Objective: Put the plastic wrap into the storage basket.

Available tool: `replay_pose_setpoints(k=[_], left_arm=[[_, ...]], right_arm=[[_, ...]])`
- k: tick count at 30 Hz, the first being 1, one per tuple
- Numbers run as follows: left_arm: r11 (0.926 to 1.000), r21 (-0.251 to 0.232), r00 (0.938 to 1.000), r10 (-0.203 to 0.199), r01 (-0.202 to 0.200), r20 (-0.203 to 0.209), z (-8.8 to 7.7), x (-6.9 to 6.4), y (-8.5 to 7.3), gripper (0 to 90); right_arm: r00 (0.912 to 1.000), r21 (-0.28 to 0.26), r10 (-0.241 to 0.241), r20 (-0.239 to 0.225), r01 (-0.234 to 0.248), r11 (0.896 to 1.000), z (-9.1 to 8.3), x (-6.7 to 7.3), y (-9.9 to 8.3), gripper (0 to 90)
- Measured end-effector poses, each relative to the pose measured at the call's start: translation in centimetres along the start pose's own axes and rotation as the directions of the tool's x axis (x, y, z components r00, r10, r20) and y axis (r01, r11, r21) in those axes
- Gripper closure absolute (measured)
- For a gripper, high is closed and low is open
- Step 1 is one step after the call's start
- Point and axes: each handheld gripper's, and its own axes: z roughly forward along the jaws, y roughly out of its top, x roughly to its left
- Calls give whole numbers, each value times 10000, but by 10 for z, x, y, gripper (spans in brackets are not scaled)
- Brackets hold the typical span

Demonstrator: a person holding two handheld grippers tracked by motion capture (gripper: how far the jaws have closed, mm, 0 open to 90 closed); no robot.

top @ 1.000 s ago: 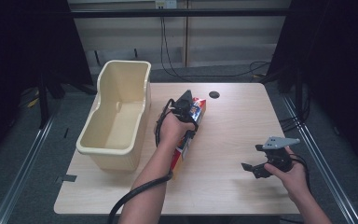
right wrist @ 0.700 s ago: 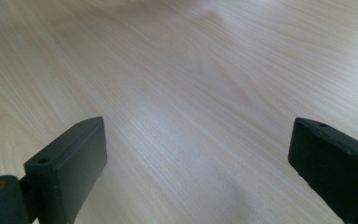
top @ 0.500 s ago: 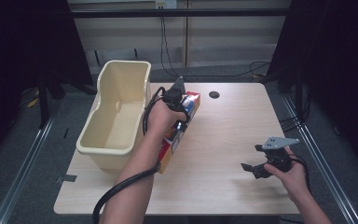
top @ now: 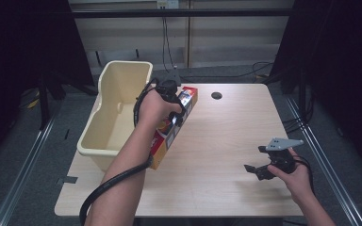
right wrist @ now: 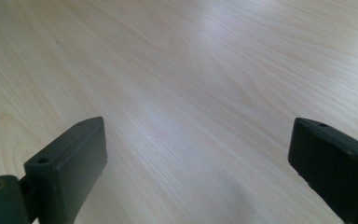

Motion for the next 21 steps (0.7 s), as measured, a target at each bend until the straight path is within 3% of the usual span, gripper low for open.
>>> replay_pose_setpoints(k=[21], left_arm=[[9987, -252, 9987, -428, 435, 286, -44, 22, -13, 409]], right_arm=[[10000, 11, -17, 24, 17, 10000, -1, 0, -1, 43]])
